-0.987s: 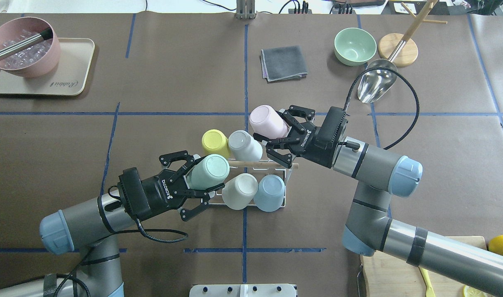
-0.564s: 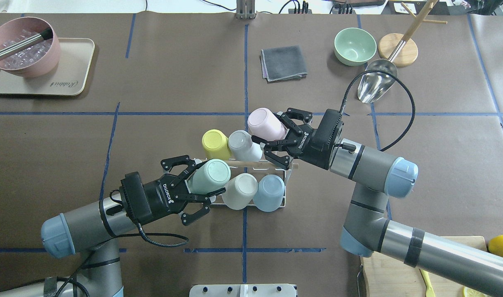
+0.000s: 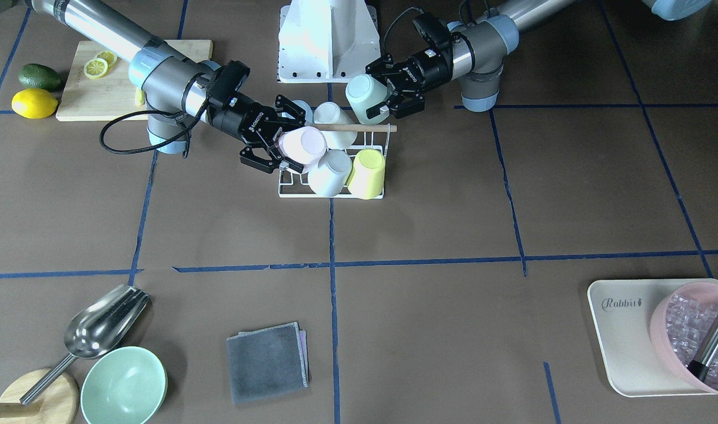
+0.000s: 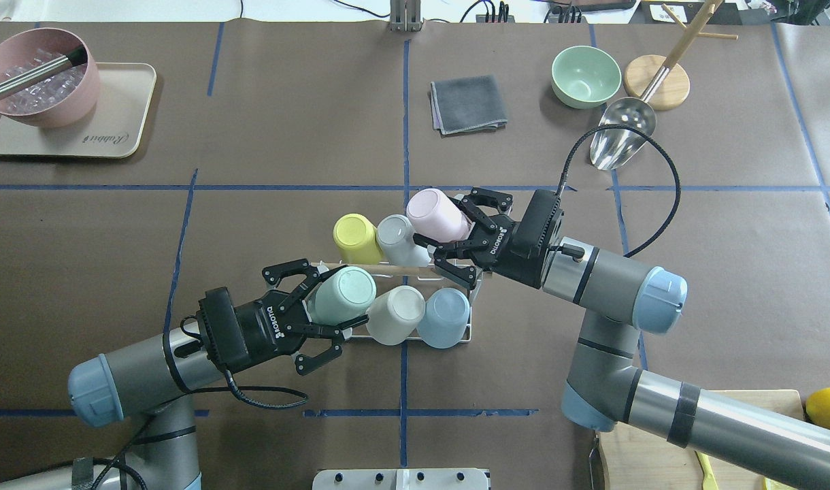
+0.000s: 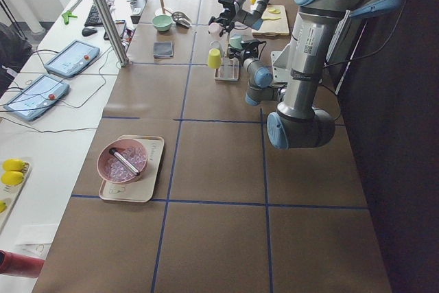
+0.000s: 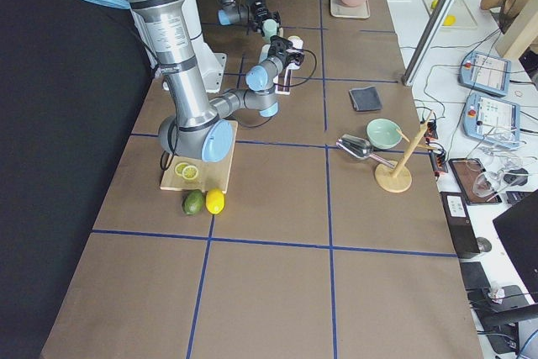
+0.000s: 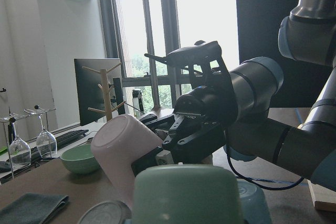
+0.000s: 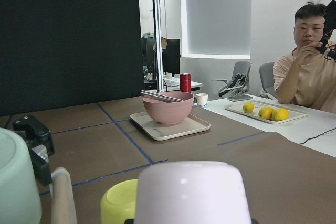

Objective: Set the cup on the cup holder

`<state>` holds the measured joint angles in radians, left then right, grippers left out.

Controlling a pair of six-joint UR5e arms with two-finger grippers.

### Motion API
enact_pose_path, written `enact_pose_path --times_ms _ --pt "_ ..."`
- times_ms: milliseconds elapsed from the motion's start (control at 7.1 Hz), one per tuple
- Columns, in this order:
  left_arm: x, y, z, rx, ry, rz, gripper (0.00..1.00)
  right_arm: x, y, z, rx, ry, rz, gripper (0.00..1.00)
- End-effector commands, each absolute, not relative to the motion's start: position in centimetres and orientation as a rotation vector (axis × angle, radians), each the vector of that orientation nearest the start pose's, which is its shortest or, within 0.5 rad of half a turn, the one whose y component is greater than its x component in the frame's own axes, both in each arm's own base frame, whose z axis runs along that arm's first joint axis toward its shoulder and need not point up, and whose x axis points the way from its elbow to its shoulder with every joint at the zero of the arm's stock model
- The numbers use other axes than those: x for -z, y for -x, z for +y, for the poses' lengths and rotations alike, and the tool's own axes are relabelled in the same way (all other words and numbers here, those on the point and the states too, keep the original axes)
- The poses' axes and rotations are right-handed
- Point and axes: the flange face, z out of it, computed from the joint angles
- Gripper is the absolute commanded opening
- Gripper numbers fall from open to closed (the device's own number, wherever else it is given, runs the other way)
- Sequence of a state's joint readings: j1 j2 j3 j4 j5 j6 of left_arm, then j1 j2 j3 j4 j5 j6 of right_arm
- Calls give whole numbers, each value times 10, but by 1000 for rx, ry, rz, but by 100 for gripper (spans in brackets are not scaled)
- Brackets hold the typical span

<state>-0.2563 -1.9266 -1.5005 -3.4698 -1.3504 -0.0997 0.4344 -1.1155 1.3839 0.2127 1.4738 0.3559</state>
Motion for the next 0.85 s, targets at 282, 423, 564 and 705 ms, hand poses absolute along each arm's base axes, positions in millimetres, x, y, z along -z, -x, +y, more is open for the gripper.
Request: enact_pose_path --times_ms 282,423,564,705 --pt "-317 -487 -288 -435 -1771 1350 100 -306 487 -387 375 -1561 -1364 100" --pt "-317 -485 -287 -427 -1779 1360 100 -302 484 -388 356 -1554 -1382 100" --pt "-309 -475 -292 -409 -1800 1358 100 -298 482 -391 323 -1520 -1414 100" --pt "-291 -458 -296 -377 -1831 1367 100 -287 477 -392 297 -1465 -1441 100"
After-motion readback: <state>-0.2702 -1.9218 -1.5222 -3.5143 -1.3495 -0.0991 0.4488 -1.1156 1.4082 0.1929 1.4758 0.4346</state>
